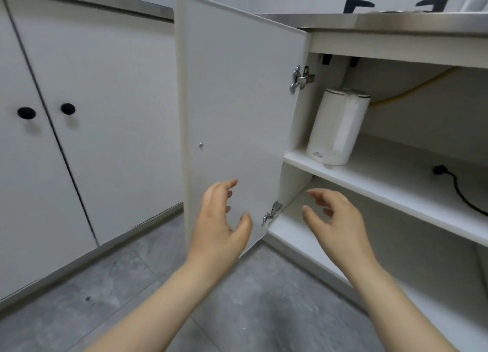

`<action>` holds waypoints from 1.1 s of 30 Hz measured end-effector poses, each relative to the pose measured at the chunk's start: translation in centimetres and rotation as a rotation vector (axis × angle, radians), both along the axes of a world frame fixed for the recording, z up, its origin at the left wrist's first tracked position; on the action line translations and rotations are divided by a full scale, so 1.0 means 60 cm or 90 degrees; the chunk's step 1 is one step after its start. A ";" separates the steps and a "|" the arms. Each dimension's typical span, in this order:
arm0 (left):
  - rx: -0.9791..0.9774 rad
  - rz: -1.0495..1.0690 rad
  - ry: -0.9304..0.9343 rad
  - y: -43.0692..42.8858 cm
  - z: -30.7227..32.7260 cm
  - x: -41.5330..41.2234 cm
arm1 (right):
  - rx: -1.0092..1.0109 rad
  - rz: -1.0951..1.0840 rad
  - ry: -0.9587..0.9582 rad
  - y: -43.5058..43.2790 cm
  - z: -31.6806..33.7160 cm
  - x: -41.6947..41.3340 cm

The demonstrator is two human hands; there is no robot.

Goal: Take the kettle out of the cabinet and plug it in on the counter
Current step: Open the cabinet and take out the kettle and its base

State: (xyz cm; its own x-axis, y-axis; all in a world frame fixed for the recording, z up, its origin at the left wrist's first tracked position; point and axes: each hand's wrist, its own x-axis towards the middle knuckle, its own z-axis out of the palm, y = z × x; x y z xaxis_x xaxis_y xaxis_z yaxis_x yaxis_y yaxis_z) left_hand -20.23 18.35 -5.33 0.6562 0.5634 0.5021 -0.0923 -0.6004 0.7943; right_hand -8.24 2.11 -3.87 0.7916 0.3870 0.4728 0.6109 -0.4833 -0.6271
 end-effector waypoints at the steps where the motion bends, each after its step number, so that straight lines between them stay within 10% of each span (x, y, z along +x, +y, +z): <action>1: -0.001 -0.014 0.006 -0.013 -0.001 0.012 | -0.004 -0.008 -0.005 -0.017 0.000 0.004; 33: 0.107 -0.267 0.141 -0.352 0.009 0.371 | -0.093 -0.393 0.097 -0.501 -0.005 0.302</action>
